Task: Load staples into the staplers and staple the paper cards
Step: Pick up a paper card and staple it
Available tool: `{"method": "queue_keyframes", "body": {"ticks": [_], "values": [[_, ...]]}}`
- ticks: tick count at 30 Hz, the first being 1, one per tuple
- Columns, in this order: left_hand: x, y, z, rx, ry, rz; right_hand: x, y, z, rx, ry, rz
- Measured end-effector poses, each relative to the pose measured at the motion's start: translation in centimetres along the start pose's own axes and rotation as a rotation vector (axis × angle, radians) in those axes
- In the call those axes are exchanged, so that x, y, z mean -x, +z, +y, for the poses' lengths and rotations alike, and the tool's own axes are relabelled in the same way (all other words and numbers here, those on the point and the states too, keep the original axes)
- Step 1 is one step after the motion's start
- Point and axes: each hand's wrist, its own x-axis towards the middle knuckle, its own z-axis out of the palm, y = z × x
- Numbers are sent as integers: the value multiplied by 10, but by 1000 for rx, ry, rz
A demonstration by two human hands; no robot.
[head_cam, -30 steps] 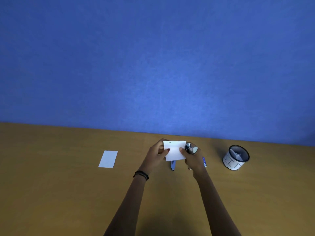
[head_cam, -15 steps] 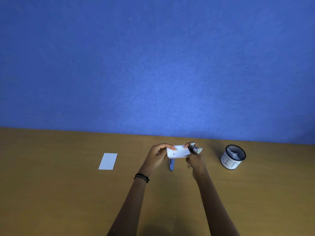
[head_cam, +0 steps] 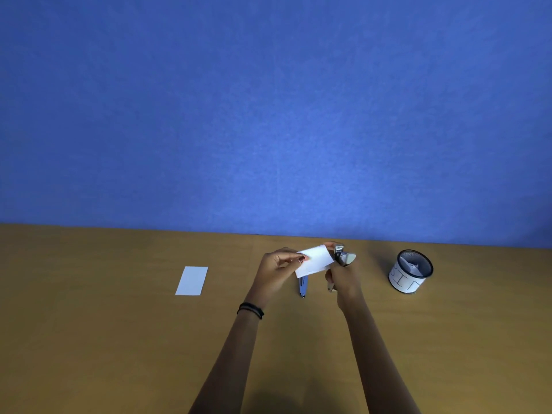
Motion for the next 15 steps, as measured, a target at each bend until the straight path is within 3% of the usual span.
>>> {"method": "queue_keyframes", "body": {"ticks": [8,15], "values": [[3,1,-2,8,54,151,4,5,11,-127,52,0],[6,5,-9,-90,27,111,3,13,20,-113,47,-7]]}}
